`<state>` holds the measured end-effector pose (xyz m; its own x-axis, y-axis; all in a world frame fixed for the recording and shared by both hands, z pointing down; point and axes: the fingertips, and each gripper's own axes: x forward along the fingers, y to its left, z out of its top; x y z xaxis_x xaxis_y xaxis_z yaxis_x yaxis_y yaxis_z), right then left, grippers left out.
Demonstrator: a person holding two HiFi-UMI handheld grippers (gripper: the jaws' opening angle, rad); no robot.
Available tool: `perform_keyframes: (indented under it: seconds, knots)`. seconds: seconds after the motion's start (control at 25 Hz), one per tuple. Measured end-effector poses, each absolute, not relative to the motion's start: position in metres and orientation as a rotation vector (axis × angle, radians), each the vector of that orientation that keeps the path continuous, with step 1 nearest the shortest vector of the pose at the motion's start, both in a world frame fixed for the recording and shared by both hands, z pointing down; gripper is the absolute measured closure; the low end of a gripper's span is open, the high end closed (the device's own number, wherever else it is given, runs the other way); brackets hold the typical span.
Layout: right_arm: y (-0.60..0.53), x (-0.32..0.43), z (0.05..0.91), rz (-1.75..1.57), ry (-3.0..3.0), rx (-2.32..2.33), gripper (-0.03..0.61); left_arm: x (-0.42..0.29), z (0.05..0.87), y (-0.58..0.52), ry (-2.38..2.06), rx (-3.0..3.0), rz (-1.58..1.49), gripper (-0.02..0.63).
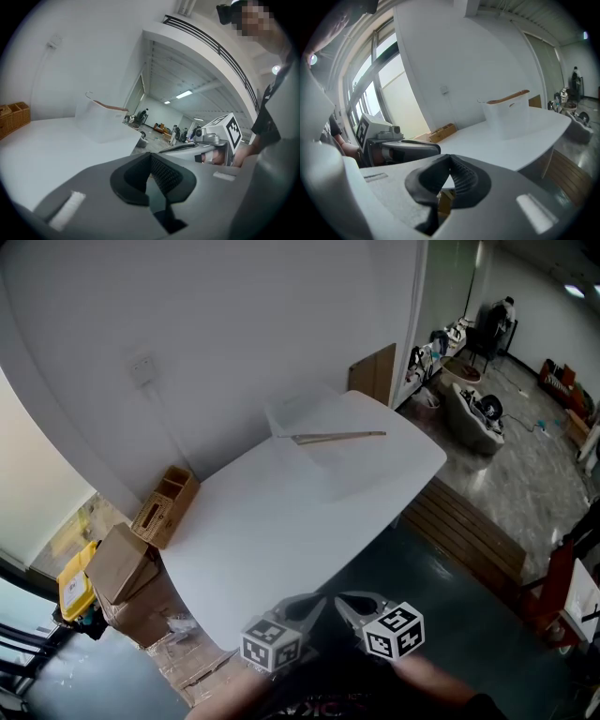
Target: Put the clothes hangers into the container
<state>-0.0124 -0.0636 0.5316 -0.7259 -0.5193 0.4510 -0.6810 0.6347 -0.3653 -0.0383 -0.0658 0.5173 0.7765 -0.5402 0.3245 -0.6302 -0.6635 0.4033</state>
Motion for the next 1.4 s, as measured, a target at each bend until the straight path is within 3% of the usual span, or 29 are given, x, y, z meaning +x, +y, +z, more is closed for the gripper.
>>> perform_keyframes:
  seconds: [1.4]
  knots:
    - [-0.052, -0.012, 0.534, 0.758, -2.569, 0.934, 0.577, -0.035, 0.513, -0.056, -0.885, 2.483, 0.23, 0.609]
